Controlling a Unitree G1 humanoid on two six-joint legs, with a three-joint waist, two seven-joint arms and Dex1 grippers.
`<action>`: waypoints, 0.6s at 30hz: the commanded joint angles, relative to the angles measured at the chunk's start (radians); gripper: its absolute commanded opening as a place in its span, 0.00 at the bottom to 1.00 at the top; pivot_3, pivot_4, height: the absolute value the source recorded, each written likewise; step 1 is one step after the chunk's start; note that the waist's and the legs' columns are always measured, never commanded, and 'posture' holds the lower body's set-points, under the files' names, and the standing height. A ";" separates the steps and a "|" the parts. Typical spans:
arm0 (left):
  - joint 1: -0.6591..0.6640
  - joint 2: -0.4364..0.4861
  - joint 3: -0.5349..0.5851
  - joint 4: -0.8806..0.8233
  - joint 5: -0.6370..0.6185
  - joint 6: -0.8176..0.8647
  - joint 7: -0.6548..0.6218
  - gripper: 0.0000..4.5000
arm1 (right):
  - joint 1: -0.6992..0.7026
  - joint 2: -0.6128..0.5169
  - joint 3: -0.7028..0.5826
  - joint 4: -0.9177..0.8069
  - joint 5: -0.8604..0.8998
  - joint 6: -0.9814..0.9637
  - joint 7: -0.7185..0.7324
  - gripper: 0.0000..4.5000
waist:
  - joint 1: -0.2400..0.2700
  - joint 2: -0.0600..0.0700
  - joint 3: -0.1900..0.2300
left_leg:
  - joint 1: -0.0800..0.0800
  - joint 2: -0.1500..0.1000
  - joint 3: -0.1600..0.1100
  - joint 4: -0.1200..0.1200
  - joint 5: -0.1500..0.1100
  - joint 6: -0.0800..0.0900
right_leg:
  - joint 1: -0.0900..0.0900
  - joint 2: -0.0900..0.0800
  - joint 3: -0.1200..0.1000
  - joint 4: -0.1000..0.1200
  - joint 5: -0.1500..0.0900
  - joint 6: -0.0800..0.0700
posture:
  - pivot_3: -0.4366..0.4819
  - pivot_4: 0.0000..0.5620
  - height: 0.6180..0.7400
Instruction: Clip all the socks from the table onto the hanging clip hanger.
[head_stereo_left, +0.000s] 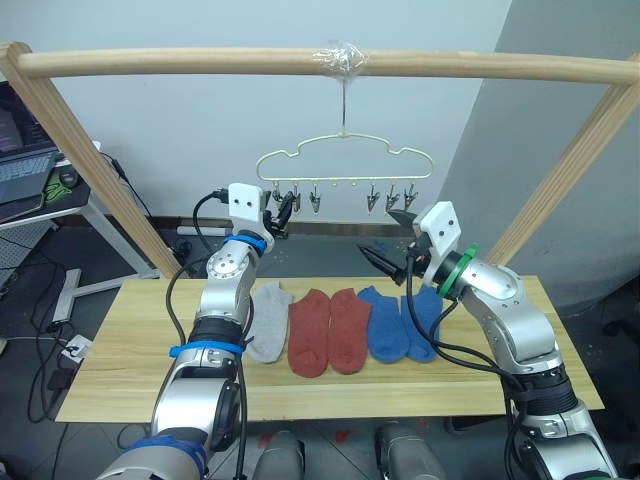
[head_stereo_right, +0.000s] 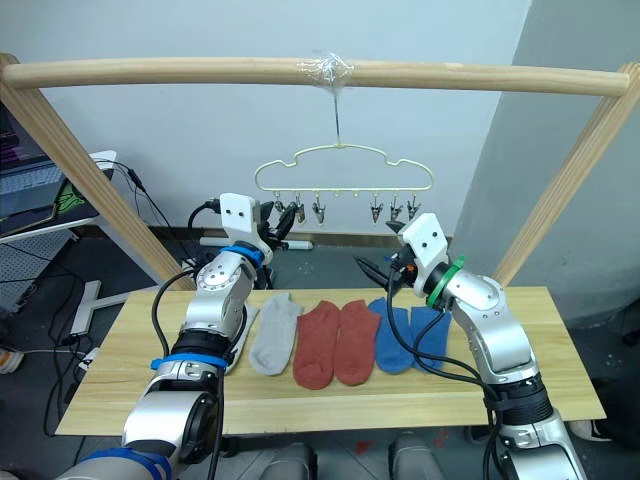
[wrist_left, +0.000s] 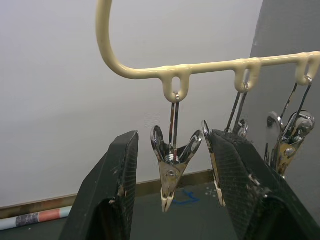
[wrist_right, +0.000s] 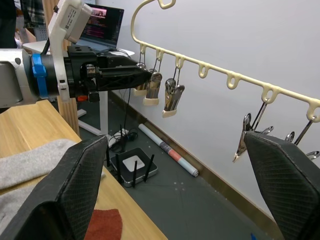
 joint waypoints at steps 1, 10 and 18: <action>-0.031 0.012 0.006 -0.008 0.009 -0.036 -0.007 0.52 | -0.036 0.004 -0.018 -0.033 0.014 -0.004 -0.005 1.00 | 0.000 0.000 0.000 | 0.000 0.000 0.000 0.000 0.000 0.000 | 0.000 0.000 0.000 0.000 0.000 0.000 | 0.46 0.24 1.00; -0.020 0.014 0.008 -0.026 0.005 -0.030 -0.019 0.52 | -0.039 0.007 -0.025 -0.042 0.022 0.010 -0.009 1.00 | 0.000 0.000 0.000 | 0.000 0.000 0.000 0.000 0.000 0.000 | 0.000 0.000 0.000 0.000 0.000 0.000 | 0.45 0.25 1.00; 0.062 0.012 0.014 -0.175 -0.062 0.075 -0.092 0.52 | -0.034 0.011 -0.034 -0.054 0.027 0.027 -0.023 1.00 | -0.003 0.001 0.000 | 0.000 0.000 0.000 0.000 0.000 0.000 | 0.000 0.000 0.000 0.001 0.000 0.000 | 0.45 0.26 1.00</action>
